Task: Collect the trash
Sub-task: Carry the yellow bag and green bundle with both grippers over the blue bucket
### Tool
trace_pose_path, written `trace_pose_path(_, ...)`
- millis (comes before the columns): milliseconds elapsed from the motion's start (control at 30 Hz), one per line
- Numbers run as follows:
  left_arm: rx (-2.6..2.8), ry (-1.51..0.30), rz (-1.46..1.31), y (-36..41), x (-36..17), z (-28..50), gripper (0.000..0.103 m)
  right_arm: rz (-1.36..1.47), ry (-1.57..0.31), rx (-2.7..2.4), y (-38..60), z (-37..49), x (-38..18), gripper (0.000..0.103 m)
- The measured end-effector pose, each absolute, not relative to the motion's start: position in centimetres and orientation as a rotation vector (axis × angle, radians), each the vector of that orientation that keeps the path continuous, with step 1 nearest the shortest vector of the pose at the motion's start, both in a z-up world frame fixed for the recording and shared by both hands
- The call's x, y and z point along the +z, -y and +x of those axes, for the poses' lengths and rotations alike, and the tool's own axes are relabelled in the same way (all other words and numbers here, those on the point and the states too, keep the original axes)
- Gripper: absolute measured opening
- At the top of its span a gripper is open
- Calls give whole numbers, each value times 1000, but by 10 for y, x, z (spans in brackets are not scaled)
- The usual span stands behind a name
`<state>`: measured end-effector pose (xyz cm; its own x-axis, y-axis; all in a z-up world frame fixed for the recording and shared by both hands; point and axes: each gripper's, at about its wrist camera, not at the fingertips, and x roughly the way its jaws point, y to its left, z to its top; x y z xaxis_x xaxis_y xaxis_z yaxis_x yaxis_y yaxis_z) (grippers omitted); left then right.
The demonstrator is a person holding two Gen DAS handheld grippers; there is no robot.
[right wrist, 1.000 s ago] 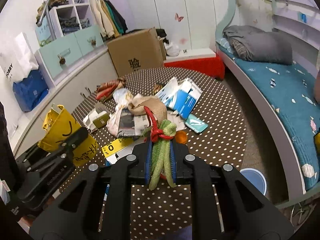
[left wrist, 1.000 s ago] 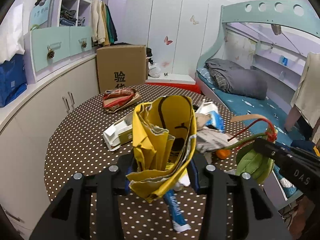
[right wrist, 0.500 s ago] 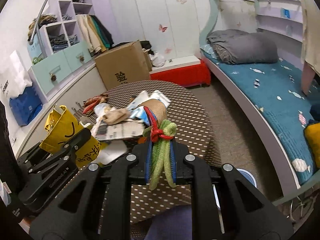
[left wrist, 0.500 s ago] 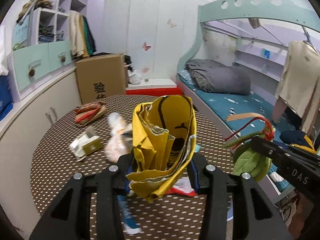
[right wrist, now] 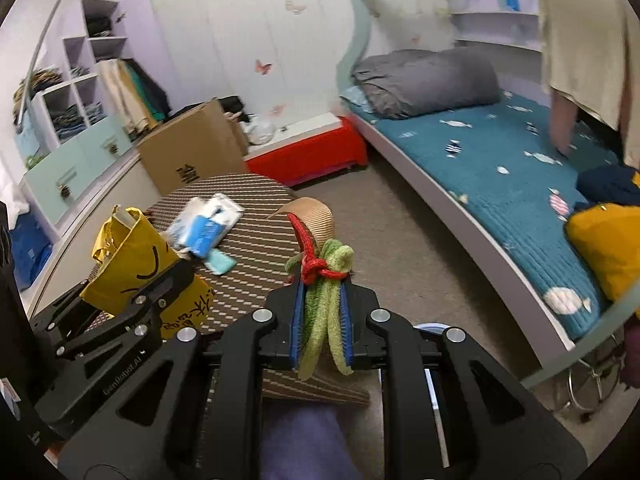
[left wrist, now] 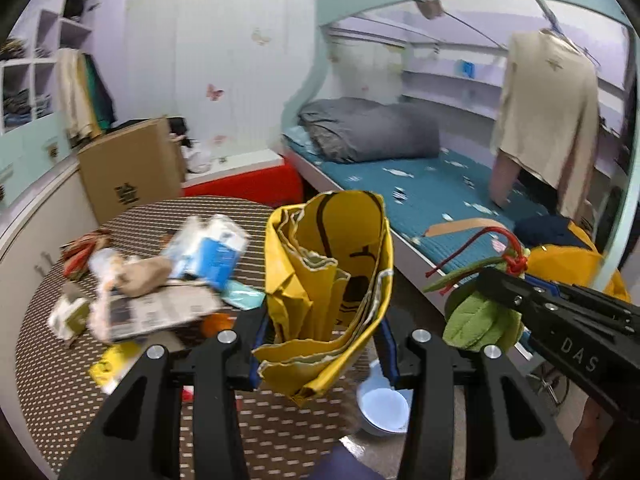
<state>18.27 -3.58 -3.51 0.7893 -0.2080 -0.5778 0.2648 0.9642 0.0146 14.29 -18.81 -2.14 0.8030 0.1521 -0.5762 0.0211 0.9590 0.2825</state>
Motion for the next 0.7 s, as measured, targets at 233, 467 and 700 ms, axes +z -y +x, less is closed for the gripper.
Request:
trace_pose_path(233, -350, -671, 163, 97, -54, 190, 43, 334, -669, -39, 239, 135, -40, 15)
trace_pose_path(467, -422, -732, 230, 149, -74, 202, 43, 379, -722, -130, 281, 129, -63, 15)
trace_pose_path(700, -477, -820, 286, 192, -104, 221, 43, 408, -782, -221, 315, 130, -87, 15)
